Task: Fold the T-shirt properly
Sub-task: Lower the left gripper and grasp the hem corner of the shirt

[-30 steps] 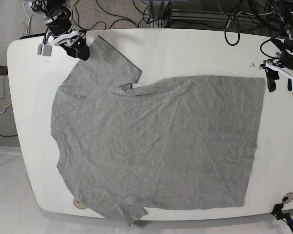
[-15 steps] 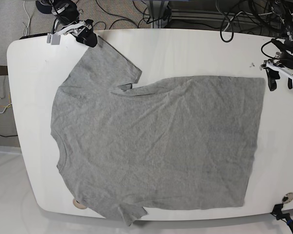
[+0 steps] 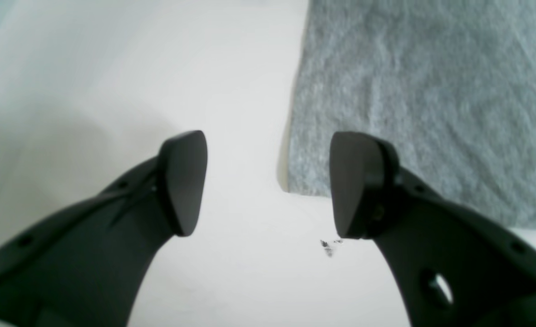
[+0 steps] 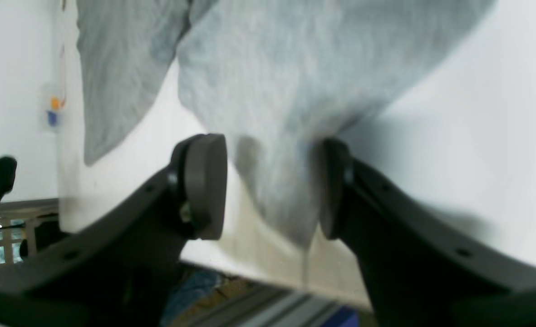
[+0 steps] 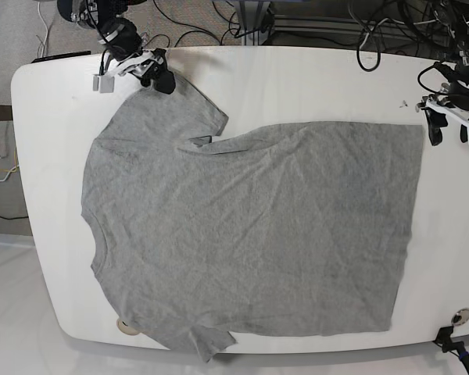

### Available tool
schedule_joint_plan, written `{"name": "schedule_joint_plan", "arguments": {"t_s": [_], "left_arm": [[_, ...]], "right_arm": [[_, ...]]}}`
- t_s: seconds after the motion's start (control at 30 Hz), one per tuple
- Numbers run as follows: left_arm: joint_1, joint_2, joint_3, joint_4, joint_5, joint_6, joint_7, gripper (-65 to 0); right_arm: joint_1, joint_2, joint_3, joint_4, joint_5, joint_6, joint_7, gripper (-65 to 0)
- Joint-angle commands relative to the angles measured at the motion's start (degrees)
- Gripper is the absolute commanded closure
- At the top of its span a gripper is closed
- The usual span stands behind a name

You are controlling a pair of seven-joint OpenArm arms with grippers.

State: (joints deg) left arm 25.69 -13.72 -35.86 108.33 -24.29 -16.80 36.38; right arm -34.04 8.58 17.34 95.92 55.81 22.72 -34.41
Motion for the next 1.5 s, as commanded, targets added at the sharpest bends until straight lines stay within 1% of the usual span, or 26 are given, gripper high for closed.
{"name": "schedule_joint_plan", "arguments": {"t_s": [0.0,0.17,0.23,0.27,0.3,0.33,0.4,0.43,0.6,0.87,0.9,1.0,1.07,1.17,1.23,1.3,1.37,1.47], "left_arm": [[-0.24,-0.83,-0.41,0.9,-0.45,-0.13,-1.52,-40.0],[-0.24,-0.83,-0.41,0.9,-0.45,-0.13,-1.52,-40.0],[-0.24,-0.83,-0.41,0.9,-0.37,-0.13,-1.61,-40.0],[-0.24,-0.83,-0.41,0.9,-0.37,-0.13,-1.61,-40.0],[-0.24,-0.83,-0.41,0.9,-0.37,-0.13,-1.61,-40.0],[-0.24,-0.83,-0.41,0.9,-0.37,-0.13,-1.61,-40.0],[-0.24,-0.83,-0.41,0.81,-0.37,-0.13,-1.61,-39.7],[-0.24,-0.83,-0.41,0.81,-0.37,-0.13,-1.61,-39.7],[-0.24,-0.83,-0.41,0.46,-0.45,-0.13,-1.61,-39.7],[-2.79,-0.83,-0.14,-6.31,-0.63,-0.21,-1.35,-40.1],[-3.41,-0.83,-0.14,-7.28,-0.63,-0.74,-1.35,-40.3],[-5.25,-0.75,-0.32,-11.76,-0.63,-5.05,-1.35,-40.3],[-5.87,-0.13,-0.41,-14.05,-0.63,-6.46,-1.35,-40.3],[-6.92,0.92,-0.41,-15.28,-0.45,-7.42,-1.35,-40.3],[-7.19,1.89,-0.32,-16.86,-0.45,-7.42,-1.35,-40.3],[-7.98,1.98,-0.06,-18.18,-0.45,-7.51,-1.44,-40.3],[-8.33,2.07,-0.06,-19.59,-0.45,-8.83,-1.52,-40.1],[-9.47,3.12,-0.23,-20.91,-0.45,-9.53,-1.52,-40.1]], "right_arm": [[0.77,0.61,0.28,0.12,-0.3,-0.43,-0.88,-29.9],[2.79,0.7,0.55,-0.05,-0.3,-0.43,-3.34,-29.7],[2.97,0.7,0.63,-0.05,-0.3,-0.43,-3.43,-29.4],[2.97,0.7,0.63,-0.05,-0.3,-0.43,-3.52,-28.3],[2.97,0.7,0.63,-0.05,-0.38,-0.43,-3.52,-25.0],[2.88,0.7,0.63,-0.05,-0.38,-0.43,-3.52,-19.6],[2.97,0.7,0.63,-0.14,-0.38,-0.43,-3.52,-5.4],[2.97,0.7,0.63,-0.14,-0.38,-0.43,-3.52,0.0],[2.97,0.78,0.55,-0.14,-0.38,-0.26,-3.61,0.0],[2.97,0.78,0.55,-0.14,-0.38,-0.26,-3.61,0.0],[2.97,0.78,0.55,-0.14,-0.38,-0.26,-3.61,0.0],[2.97,0.78,0.55,-0.14,-0.38,-0.26,-3.61,0.0],[2.97,0.78,0.55,-0.14,-0.38,-0.26,-3.61,0.0],[2.97,0.78,0.55,-0.14,-0.38,-0.26,-3.61,0.0],[2.97,0.78,0.55,-0.14,-0.38,-0.26,-3.61,0.0],[2.97,0.78,0.55,-0.14,-0.38,-0.26,-3.61,0.0],[2.97,0.78,0.55,-0.14,-0.38,-0.26,-3.61,0.0],[2.88,0.78,0.55,-0.14,-0.38,-0.26,-3.61,0.0]]}}
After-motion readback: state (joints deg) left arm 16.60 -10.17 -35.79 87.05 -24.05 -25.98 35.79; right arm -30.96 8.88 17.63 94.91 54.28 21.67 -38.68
